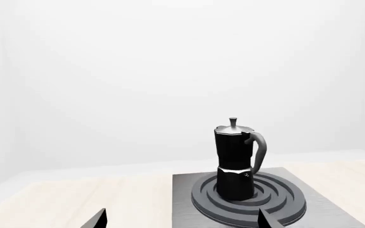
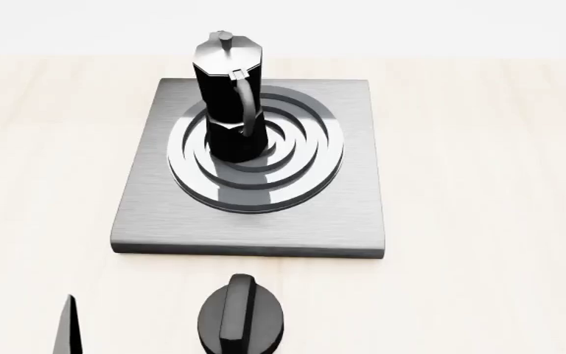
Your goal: Put both moka pots on the stove.
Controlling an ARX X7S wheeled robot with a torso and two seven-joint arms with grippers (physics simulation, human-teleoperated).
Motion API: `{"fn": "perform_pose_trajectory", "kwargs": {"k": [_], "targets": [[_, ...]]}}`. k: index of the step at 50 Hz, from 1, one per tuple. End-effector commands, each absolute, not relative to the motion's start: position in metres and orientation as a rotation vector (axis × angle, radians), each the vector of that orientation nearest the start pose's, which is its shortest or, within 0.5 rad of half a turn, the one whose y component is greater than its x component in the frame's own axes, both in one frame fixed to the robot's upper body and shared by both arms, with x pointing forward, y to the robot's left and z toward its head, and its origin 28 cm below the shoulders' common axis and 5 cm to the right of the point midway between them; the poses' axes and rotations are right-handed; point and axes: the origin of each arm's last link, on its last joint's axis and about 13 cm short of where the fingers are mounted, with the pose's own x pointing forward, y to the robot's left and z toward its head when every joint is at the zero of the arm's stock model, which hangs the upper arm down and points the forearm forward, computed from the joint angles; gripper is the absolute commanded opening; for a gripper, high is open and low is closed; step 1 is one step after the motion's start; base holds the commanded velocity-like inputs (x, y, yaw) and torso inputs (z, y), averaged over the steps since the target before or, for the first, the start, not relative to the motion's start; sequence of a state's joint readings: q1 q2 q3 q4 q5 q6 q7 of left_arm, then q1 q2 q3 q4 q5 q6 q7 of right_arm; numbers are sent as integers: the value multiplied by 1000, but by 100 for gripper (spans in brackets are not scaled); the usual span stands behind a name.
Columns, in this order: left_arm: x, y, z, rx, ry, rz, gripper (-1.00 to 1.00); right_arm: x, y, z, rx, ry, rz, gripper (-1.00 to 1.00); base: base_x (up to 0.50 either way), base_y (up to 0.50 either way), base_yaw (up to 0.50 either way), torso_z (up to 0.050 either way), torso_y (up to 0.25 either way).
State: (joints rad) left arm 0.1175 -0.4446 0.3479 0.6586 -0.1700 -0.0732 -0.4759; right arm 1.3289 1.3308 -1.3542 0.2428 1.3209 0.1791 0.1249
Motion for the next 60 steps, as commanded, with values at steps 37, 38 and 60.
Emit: {"fn": "perform_pose_trajectory", "kwargs": {"k": [37,38,60], "targets": [[162,200,104,55,-352,-55,100,318,-365,172,-114,333,-214,100,0,0,0,0,0],[162,200,104,55,-352,-55,100,318,-364,171,-116,334,-215,100,0,0,0,0,0],[161,197,104,57,-344,-64,100,330,-359,156,-100,352,-234,100,0,0,0,0,0]]}}
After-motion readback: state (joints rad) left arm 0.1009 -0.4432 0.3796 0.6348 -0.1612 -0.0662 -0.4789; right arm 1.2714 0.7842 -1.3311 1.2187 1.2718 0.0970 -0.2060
